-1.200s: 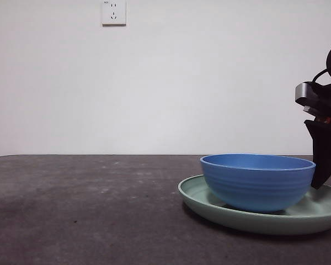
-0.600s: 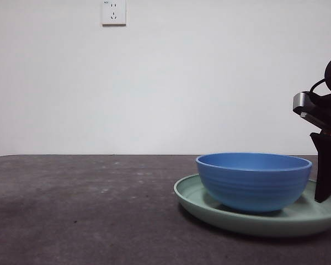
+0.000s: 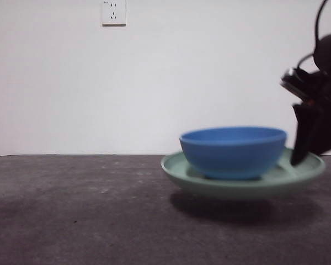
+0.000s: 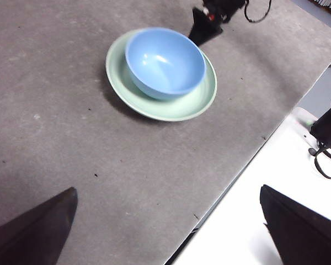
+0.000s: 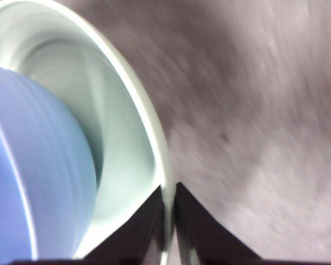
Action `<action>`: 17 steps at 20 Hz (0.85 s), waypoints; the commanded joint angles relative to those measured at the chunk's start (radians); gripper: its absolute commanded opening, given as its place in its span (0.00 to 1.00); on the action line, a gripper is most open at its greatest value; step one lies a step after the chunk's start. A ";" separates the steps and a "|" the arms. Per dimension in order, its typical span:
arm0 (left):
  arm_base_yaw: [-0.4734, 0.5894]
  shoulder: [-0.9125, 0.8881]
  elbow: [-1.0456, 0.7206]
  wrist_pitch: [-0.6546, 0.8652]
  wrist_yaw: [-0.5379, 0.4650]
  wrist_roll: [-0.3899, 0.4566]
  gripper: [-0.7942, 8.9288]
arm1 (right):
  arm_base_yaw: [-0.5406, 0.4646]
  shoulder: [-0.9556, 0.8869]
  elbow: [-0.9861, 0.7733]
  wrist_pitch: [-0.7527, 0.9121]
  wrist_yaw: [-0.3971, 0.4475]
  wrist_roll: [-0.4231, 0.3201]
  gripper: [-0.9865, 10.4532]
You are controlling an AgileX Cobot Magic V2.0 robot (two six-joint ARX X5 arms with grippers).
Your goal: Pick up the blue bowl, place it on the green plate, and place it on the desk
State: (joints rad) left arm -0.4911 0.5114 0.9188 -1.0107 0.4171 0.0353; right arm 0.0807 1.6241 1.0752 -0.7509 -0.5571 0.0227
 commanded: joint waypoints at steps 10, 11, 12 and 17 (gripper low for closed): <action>-0.004 0.004 0.011 0.016 0.003 -0.002 0.63 | 0.246 0.105 0.118 0.111 -0.018 0.217 0.10; -0.004 0.004 0.011 0.016 0.003 -0.002 0.63 | 0.262 0.124 0.118 0.122 -0.016 0.223 0.10; -0.004 0.004 0.011 0.016 0.003 -0.002 0.63 | 0.278 0.149 0.118 0.135 -0.016 0.233 0.10; -0.004 0.004 0.011 0.016 0.003 -0.002 0.63 | 0.301 0.221 0.118 0.146 -0.013 0.242 0.10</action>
State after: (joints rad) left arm -0.4911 0.5114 0.9188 -1.0058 0.4171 0.0353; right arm 0.3779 1.8275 1.1736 -0.6125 -0.5613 0.2520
